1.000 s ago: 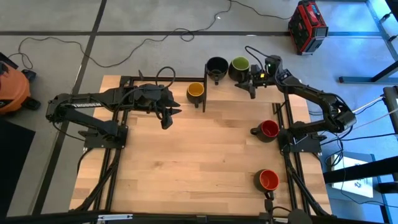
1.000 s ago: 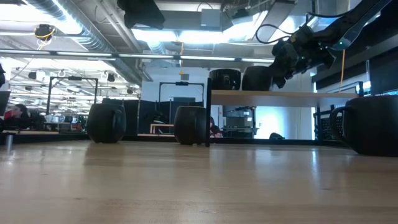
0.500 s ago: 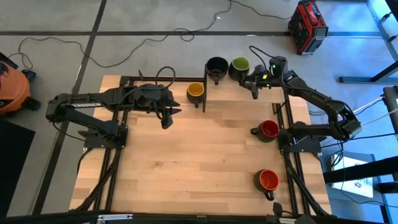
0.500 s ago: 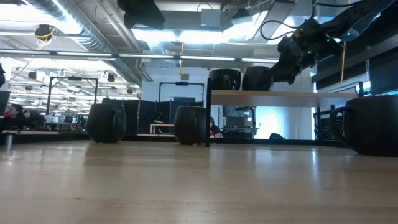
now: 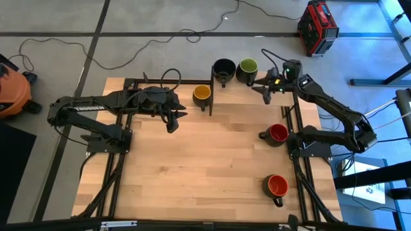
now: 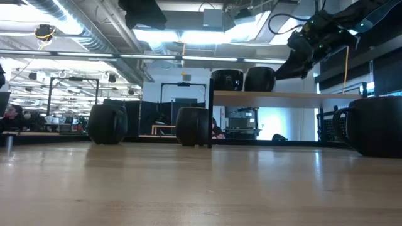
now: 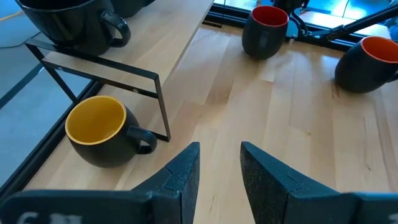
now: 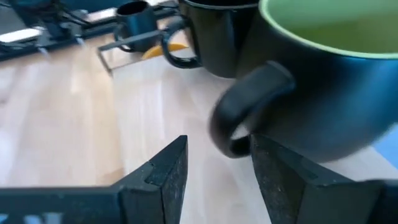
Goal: Place coffee mugs
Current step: Put the black green mug on the shelf
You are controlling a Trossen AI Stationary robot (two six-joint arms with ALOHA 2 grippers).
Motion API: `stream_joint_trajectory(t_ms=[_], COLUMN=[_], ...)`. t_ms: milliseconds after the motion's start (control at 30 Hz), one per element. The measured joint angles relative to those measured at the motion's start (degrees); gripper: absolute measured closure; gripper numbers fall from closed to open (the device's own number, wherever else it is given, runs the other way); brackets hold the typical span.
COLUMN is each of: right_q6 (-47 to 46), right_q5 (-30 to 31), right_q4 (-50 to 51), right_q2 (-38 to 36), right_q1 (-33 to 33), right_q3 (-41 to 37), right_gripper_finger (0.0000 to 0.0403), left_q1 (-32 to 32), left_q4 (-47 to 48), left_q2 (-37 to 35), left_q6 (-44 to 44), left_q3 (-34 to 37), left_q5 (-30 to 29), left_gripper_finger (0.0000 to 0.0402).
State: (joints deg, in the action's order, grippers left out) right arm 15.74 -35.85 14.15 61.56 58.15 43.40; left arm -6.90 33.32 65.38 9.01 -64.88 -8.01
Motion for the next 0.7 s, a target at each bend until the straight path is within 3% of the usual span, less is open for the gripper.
stream_joint_trajectory(t_ms=[533, 700], right_q6=[0.0, -0.2], right_q5=[-7.8, -3.2], right_q4=[0.6, 3.7], right_q2=[0.0, -1.4], right_q1=[-0.1, -0.1], right_q3=[0.0, 1.1], right_gripper_finger=[0.0237, 0.0237], left_q1=[0.0, 0.0], left_q4=[0.0, 0.0], left_q2=[0.0, 0.0], left_q6=[-0.1, -0.2], left_q3=[0.0, 0.0], left_q5=[0.0, 0.0], left_gripper_finger=[0.0292, 0.0292])
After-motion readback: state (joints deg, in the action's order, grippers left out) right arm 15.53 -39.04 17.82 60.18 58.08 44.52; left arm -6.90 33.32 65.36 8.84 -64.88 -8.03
